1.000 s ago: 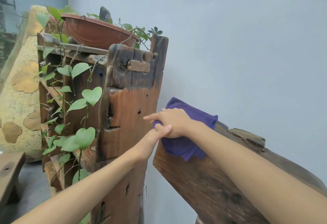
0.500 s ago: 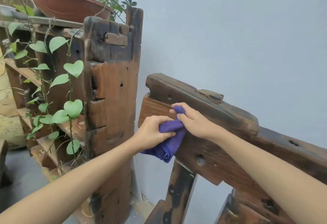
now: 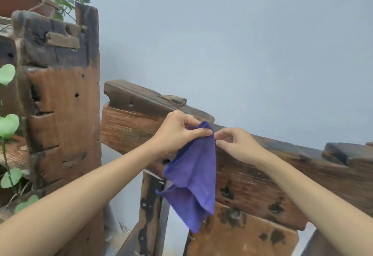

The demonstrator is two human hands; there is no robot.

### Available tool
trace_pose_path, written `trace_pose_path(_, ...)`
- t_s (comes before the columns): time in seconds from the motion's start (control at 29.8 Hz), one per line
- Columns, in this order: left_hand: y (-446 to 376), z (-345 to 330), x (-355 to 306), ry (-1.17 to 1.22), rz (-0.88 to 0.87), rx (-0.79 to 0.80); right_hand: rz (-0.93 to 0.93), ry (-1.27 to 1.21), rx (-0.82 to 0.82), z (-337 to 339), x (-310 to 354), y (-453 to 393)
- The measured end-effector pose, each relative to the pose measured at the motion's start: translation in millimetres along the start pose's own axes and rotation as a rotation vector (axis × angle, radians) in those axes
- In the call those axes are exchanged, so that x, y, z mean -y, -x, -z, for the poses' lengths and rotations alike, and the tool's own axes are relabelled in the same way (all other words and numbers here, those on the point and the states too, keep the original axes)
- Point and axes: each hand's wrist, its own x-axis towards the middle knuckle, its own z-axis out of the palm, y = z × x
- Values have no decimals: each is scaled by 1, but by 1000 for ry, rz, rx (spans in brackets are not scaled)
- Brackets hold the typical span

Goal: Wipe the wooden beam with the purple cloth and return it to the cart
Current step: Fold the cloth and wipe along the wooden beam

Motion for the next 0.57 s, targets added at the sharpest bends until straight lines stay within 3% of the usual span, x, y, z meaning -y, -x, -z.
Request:
trace_pose_path(0.17, -16, -51, -27, 112, 91, 93, 59, -230, -5, 37, -4, 44)
trace_pose_path(0.27, -24, -70, -41, 169, 161, 236, 115, -354, 59, 57, -9, 67)
trace_pose_path(0.4, -27, -90, -51, 341, 228, 404, 260, -2, -125, 74, -21, 85)
trace_pose_path(0.57, -27, -106, -54, 570, 331, 471, 234, -43, -251, 93, -35, 90)
